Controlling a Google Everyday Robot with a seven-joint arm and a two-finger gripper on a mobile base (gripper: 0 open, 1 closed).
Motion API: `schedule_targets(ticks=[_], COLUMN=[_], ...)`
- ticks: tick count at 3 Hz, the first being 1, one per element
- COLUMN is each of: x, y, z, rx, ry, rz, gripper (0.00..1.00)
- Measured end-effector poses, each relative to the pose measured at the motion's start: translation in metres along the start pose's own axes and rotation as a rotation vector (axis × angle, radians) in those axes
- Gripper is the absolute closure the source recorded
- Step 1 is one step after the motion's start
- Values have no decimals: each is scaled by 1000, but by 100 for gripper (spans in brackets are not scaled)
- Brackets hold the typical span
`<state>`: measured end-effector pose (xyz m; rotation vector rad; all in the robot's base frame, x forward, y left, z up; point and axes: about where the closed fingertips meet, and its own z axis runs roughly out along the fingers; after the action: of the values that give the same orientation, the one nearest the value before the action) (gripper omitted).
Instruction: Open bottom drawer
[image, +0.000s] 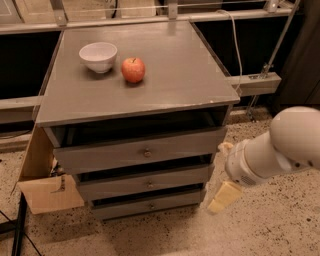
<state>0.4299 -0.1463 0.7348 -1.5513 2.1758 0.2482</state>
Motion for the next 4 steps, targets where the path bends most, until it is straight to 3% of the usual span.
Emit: schedule_targets(ticks=[1, 2, 4], x=[16, 16, 58], y=[9, 9, 8], z=[67, 67, 120], rx=[-77, -77, -81], ry=[0, 0, -31], rz=[54, 54, 1], gripper=[0, 0, 0])
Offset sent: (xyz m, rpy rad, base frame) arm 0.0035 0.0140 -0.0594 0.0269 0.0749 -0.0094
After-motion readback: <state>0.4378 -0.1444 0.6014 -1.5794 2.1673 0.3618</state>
